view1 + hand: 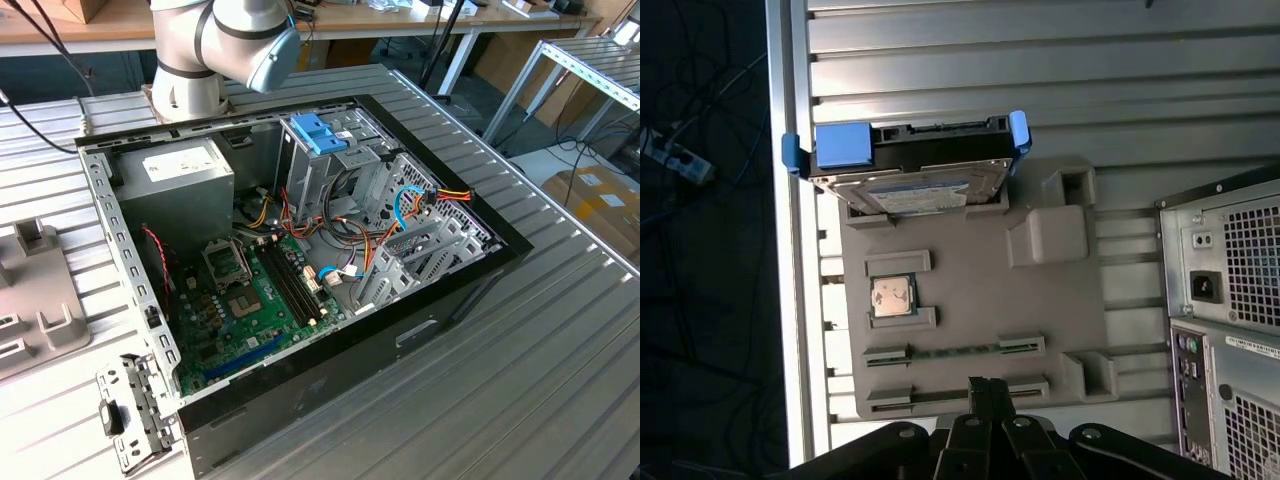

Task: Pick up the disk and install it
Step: 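Reach for the disk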

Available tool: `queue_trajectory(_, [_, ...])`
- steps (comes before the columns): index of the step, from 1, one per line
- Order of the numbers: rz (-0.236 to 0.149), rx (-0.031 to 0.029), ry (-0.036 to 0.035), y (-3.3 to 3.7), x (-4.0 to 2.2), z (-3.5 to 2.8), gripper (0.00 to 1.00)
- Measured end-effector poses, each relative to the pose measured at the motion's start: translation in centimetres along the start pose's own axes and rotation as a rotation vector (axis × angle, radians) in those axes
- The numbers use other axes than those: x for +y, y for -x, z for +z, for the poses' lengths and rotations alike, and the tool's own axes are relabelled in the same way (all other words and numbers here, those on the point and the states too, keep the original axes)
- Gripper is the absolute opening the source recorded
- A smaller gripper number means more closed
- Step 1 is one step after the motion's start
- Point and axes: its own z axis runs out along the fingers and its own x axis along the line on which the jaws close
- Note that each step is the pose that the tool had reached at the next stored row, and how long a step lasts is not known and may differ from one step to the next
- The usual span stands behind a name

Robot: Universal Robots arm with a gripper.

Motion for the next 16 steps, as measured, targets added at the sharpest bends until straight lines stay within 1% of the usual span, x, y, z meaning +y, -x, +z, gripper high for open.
queue_trajectory(2, [0.000,0.0001,-0.0001,-0.05,-0.01,0.17,0.11])
queue_trajectory(6, [0.000,0.0001,-0.0001,-0.18,-0.04,0.71,0.11])
queue_trajectory(11, [0.000,0.0000,0.0000,-0.29,-0.07,1.17,0.11])
queue_trajectory(13, [0.000,0.0001,0.0000,-0.37,-0.06,1.49,0.11])
queue_trajectory(14, [0.000,0.0002,-0.0002,-0.44,0.00,1.61,0.11])
queue_trajectory(16, [0.000,0.0001,-0.0001,-0.66,0.45,1.80,0.11])
